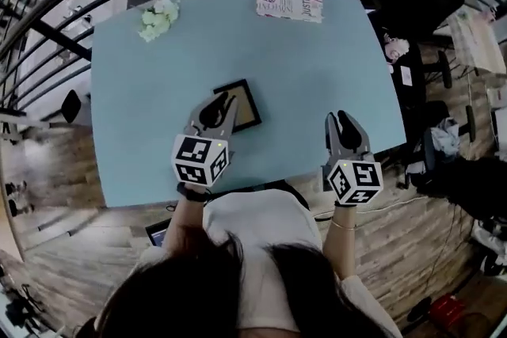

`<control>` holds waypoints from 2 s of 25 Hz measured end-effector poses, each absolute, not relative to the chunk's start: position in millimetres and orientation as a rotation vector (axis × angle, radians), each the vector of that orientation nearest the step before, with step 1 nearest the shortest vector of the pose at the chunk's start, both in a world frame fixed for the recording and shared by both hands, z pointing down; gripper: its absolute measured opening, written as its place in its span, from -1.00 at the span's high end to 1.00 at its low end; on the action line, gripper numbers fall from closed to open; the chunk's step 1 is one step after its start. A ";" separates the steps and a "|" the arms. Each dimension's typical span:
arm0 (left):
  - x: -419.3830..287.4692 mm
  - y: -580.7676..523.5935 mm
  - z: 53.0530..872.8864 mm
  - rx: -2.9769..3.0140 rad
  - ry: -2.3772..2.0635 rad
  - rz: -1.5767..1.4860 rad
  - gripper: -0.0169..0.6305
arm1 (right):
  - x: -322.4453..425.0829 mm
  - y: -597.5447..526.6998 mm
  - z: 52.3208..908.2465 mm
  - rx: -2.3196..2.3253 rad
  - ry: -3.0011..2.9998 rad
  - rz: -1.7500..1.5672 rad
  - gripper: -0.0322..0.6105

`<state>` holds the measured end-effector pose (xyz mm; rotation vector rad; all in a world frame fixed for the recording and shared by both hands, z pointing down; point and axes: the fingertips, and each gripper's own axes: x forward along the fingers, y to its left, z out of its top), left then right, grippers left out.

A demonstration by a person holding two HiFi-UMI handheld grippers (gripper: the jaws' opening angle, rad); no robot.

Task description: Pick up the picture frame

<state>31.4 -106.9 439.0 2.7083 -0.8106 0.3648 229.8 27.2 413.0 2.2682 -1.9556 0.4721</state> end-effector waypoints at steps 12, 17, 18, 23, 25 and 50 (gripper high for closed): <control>-25.1 -111.2 456.9 2.443 -1.297 0.347 0.69 | 208.5 -65.4 434.6 1.796 -2.361 0.525 0.67; -42.9 -110.5 463.6 2.357 -1.368 0.332 0.69 | 186.8 -82.1 439.1 1.674 -2.433 0.562 0.67; -45.1 -111.5 464.7 2.350 -1.371 0.334 0.69 | 182.8 -84.7 439.5 1.661 -2.440 0.568 0.67; -46.8 -121.4 474.5 2.337 -1.340 0.361 0.69 | 165.7 -97.5 442.5 1.633 -2.446 0.594 0.67; -44.7 -125.6 479.1 2.332 -1.327 0.372 0.69 | 160.2 -100.2 446.1 1.621 -2.447 0.608 0.67; -25.3 -137.5 586.8 2.113 -1.076 0.578 0.69 | 117.3 -124.7 538.0 1.415 -2.379 0.960 0.67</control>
